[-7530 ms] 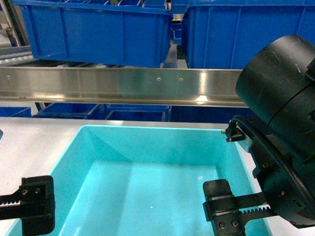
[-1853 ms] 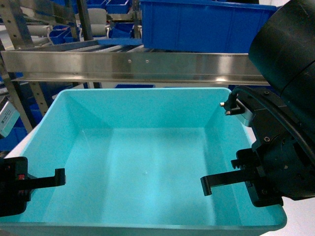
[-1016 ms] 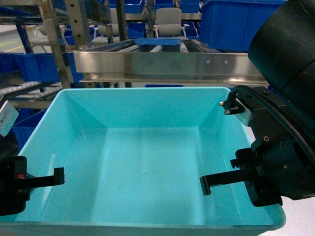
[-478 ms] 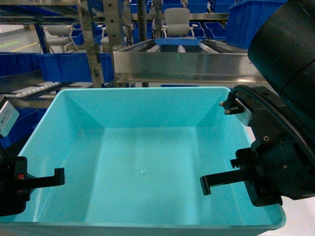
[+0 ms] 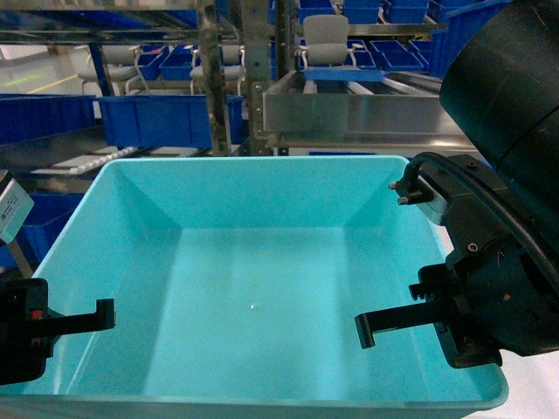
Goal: Organize blue bins on left shelf correctly
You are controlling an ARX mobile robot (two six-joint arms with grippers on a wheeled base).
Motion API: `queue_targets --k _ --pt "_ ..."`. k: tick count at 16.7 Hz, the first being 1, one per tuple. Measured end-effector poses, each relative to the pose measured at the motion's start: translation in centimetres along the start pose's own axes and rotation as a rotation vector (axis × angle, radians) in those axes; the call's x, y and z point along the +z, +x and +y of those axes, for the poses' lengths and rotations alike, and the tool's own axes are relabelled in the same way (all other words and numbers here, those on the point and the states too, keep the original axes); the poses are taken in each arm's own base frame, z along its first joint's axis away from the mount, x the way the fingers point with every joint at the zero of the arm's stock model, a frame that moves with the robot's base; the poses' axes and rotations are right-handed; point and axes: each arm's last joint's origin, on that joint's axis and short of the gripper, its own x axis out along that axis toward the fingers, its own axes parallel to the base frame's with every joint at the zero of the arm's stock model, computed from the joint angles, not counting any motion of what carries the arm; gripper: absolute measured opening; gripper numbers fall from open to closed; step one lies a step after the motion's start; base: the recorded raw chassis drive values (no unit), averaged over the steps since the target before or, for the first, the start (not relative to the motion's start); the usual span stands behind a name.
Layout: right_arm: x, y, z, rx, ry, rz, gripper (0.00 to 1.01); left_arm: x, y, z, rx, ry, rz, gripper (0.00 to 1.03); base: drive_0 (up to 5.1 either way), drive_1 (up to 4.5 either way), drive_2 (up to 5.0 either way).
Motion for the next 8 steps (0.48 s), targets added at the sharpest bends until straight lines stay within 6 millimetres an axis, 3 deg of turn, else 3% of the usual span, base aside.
queue_targets --k 8 --pt "0.01 0.01 0.0 0.0 -0.002 -0.001 0.02 0.01 0.0 0.0 -0.001 0.0 -0.001 0.02 -5.0 2.45 2.4"
